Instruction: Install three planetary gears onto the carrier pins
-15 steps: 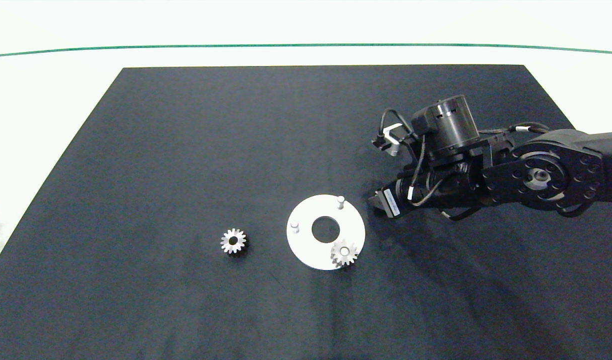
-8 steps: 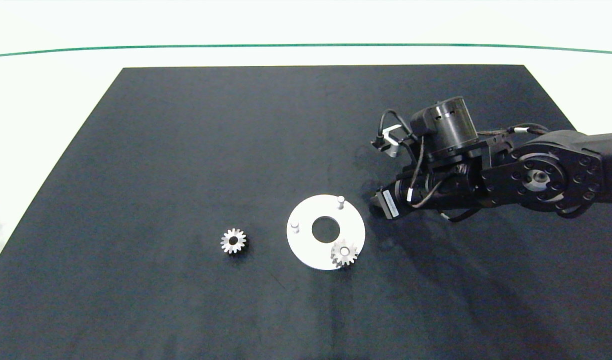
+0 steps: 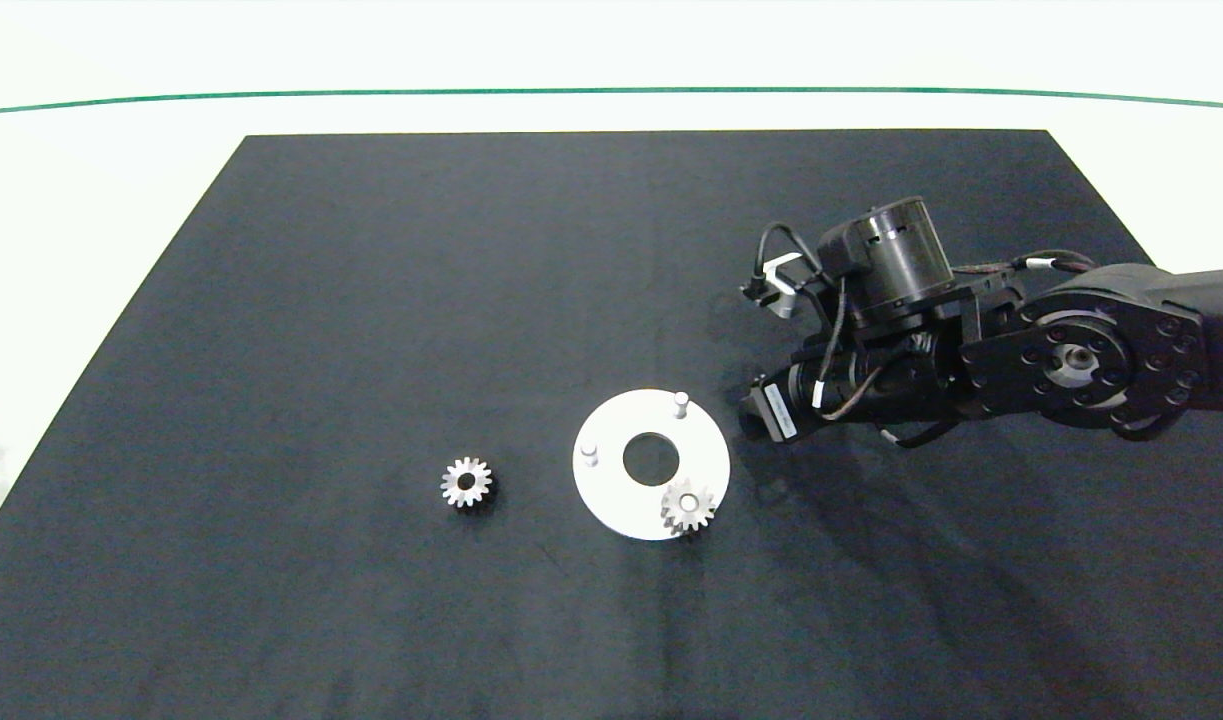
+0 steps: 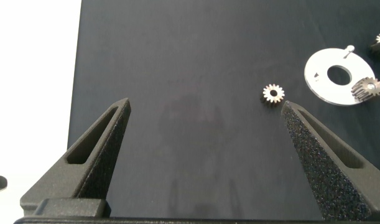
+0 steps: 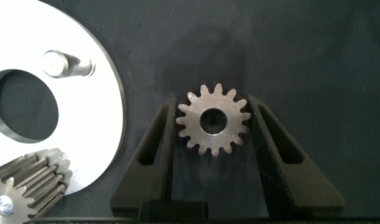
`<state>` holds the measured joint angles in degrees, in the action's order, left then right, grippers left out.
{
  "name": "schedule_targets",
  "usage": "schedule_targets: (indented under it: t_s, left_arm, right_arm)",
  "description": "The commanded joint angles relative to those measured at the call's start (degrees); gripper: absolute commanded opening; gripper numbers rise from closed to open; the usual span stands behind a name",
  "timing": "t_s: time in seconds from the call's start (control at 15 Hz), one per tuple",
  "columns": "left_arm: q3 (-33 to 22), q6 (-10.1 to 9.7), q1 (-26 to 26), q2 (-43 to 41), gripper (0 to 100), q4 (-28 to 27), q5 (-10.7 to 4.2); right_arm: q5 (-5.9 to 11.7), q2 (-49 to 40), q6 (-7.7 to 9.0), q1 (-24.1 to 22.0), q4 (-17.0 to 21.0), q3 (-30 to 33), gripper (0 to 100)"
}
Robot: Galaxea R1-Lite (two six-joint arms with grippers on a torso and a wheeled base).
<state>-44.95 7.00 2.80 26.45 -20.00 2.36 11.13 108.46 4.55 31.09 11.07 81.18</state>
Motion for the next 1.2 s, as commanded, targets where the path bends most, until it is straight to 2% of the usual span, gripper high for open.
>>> schedule_targets:
  t_s: [0.07,0.47,0.8,1.13,1.2]
  left_arm:
    - [0.4,-0.14,0.3,-0.4,100,-0.2,0.01]
    - [0.1,-0.14,0.2,-0.4,100,-0.2,0.01]
    - [0.1,-0.14,0.2,-0.2,100,-0.2,0.01]
    - [0.1,-0.14,0.2,-0.2,100,-0.2,0.1]
    - [0.1,-0.14,0.2,-0.4,100,-0.2,0.01]
  right_arm:
    - [0.03,-0.3,-0.24,0.5,0.1,-0.8,24]
    - [0.03,-1.1,-0.42,0.5,0.2,-1.4,13]
    - [-0.06,-6.7,0.9,2.3,1.4,-1.0,13]
    - [0.65,-7.6,1.08,6.0,1.7,0.9,13]
    - [1.26,-7.1,1.08,7.0,1.8,1.7,13]
